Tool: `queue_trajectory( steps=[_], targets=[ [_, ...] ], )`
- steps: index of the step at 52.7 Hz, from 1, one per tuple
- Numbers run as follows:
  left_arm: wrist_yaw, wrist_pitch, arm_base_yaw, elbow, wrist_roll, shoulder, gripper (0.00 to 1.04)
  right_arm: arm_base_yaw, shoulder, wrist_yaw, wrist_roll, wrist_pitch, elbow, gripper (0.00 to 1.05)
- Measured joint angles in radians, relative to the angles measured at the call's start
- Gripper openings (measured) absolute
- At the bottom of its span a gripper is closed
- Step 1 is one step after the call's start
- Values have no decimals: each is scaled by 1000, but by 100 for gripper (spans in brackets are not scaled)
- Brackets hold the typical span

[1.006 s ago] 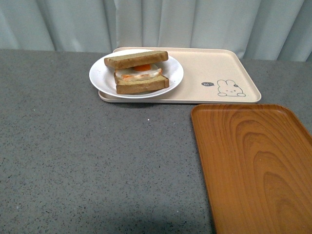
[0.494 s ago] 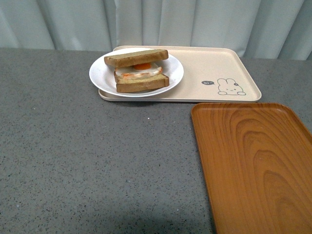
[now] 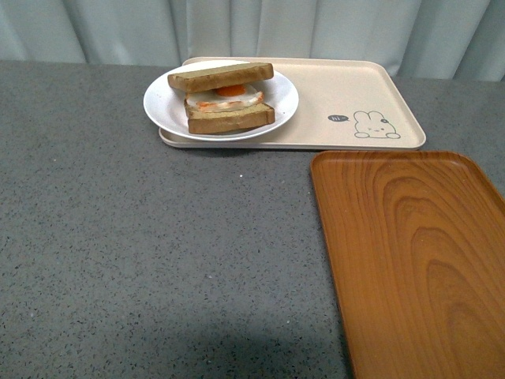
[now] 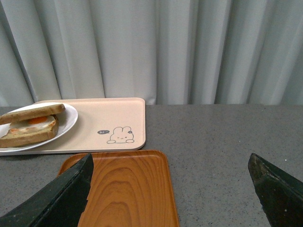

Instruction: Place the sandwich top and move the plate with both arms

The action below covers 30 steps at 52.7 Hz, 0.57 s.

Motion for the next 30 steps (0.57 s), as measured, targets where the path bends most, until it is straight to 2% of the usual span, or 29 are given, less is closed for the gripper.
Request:
queue_trajectory(
  steps=[8, 16, 30],
  targets=[
    [0, 0, 0, 0, 0, 0, 78, 0, 0, 0, 0, 0, 0, 96],
    [0, 0, 0, 0, 0, 0, 100, 0, 0, 0, 0, 0, 0, 96],
    [0, 0, 0, 0, 2, 0, 98, 0, 0, 0, 0, 0, 0, 96]
  ],
)
